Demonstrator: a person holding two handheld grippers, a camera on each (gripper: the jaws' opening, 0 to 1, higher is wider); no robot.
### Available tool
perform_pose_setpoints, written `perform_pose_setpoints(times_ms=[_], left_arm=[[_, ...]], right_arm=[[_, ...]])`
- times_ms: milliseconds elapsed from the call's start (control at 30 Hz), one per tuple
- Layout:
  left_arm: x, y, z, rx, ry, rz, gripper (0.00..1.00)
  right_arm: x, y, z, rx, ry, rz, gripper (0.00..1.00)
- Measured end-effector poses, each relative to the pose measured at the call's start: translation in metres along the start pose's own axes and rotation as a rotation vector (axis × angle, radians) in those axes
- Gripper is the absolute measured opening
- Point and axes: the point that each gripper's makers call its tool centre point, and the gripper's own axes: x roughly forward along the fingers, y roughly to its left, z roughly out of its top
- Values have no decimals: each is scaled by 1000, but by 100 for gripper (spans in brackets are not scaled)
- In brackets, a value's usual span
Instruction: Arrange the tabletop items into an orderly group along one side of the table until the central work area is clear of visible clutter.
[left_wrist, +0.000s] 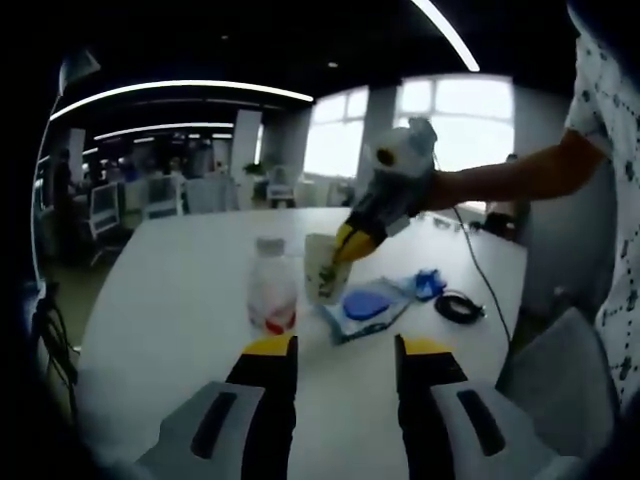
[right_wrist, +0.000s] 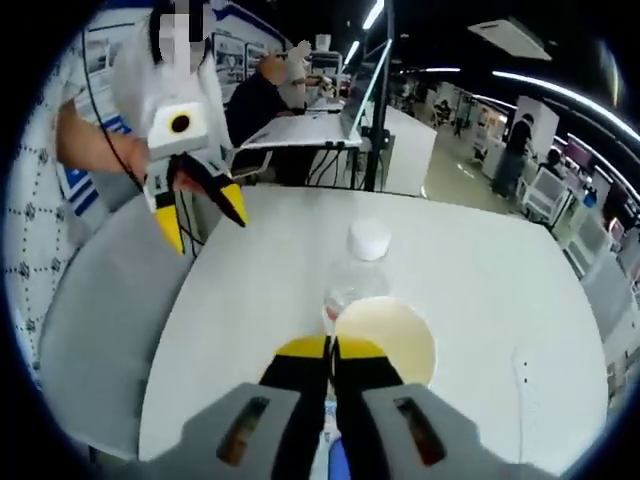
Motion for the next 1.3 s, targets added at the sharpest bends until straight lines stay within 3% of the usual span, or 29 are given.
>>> perform_pose_setpoints(times_ms=[200, 467, 833, 1300], left_arm=[[-5, 5, -4, -12, 3, 21, 35], [-8, 10, -8, -23, 11, 37, 35], [-9, 12, -14, -38, 22, 51, 34], [-8, 15, -20, -49, 34, 57, 33]], right_arm=[[15, -4, -15, -86, 61, -3, 0], [28, -5, -25, -159, 84, 7, 0], [46, 0, -42, -176, 111, 37, 0], [53, 5, -50, -204, 125, 66, 0]])
